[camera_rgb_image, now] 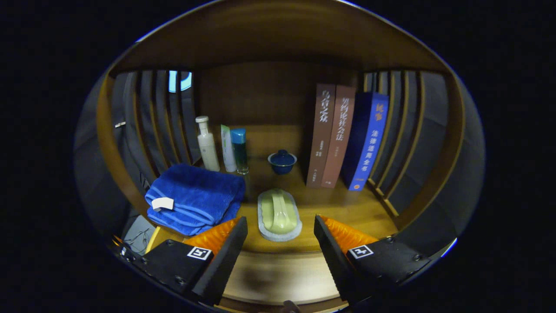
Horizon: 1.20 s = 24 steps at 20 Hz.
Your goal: Pull open the drawer, take out the items inside it, and place them on the countertop above the cabinet.
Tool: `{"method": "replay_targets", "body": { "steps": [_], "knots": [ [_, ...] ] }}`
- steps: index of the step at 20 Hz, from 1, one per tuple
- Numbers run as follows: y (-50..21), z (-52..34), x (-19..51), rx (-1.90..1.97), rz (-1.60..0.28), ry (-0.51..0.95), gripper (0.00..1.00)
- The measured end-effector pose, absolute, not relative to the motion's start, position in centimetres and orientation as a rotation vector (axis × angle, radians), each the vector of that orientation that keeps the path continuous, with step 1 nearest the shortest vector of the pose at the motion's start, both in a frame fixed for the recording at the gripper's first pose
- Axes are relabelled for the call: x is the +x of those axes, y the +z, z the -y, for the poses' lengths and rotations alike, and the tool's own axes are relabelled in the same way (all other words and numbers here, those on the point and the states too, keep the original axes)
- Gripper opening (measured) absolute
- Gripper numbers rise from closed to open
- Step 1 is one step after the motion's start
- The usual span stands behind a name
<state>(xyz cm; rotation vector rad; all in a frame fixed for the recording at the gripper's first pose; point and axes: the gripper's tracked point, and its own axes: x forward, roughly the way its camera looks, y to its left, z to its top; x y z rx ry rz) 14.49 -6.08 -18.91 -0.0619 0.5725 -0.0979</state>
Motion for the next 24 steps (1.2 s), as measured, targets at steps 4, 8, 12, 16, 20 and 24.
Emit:
{"method": "replay_targets", "body": {
  "steps": [4,8,12,16,20,24],
  "knots": [
    [-18.0,4.4,8.8,-0.032,-0.489,-0.089,0.99],
    [-19.6,3.2,3.5,0.013,-0.468,-0.075,0.99],
    [-22.8,2.5,-1.7,0.047,-0.467,-0.066,0.98],
    [-26.6,1.6,-5.5,0.066,-0.480,-0.063,0.98],
    [-30.2,2.3,-6.0,0.077,-0.495,-0.096,0.98],
    [-32.5,3.1,-5.2,0.072,-0.533,-0.122,1.00]
  ]
}}
